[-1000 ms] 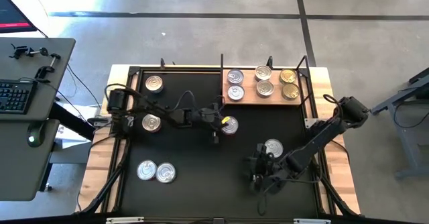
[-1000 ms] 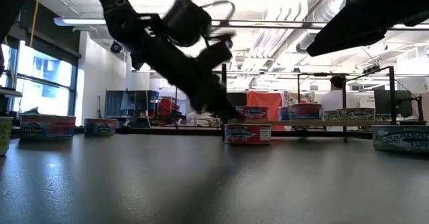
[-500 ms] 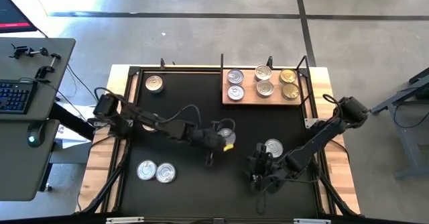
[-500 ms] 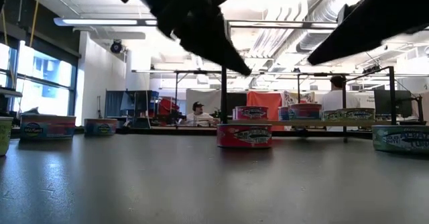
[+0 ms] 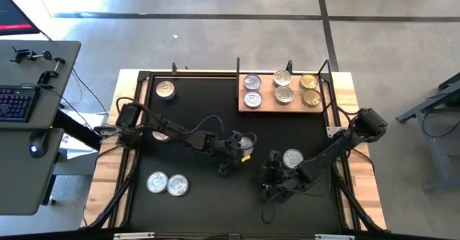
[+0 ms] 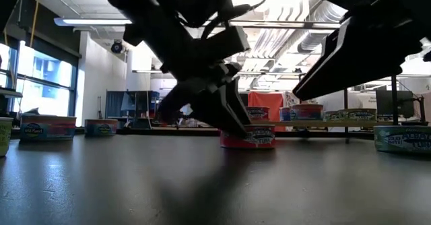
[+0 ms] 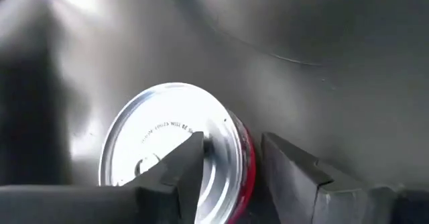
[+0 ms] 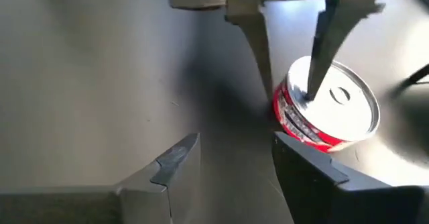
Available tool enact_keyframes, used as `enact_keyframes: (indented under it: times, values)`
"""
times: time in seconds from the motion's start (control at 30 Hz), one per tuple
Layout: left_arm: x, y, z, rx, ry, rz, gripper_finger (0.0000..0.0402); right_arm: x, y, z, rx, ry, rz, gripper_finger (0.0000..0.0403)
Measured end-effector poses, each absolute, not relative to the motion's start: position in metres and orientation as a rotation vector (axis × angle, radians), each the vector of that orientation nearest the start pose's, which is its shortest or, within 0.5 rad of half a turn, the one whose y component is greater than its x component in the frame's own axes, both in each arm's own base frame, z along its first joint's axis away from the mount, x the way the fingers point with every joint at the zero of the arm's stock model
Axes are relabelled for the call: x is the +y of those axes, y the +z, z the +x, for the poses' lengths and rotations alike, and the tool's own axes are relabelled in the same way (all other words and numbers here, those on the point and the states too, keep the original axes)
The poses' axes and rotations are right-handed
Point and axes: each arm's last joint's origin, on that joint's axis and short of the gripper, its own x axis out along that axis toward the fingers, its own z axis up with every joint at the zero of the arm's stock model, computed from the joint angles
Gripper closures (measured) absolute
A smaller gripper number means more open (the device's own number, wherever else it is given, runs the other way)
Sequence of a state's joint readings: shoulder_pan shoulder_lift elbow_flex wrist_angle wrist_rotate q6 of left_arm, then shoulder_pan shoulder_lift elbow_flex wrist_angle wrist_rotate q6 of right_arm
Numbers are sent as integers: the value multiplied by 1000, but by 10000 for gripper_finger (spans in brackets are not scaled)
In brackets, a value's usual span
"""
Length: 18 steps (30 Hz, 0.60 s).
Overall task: Stack canned seafood by type on shelf
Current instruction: Stack the red tuna can on top of the other red tuna can on the shelf
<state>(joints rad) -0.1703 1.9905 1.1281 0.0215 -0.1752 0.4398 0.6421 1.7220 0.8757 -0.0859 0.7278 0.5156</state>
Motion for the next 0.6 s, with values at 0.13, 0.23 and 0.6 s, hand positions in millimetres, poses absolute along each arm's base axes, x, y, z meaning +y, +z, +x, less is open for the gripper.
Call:
enact_keyframes:
  times: [0.13,0.23,0.6]
  values:
    - [-65,120,393,825,-182,582,316,177,149,268,685,-214,-124,224]
    - [-69,122,392,817,-188,560,381,177,149,269,700,-179,-184,224]
    - [-74,141,392,731,-209,301,401,154,149,282,762,-101,-559,186]
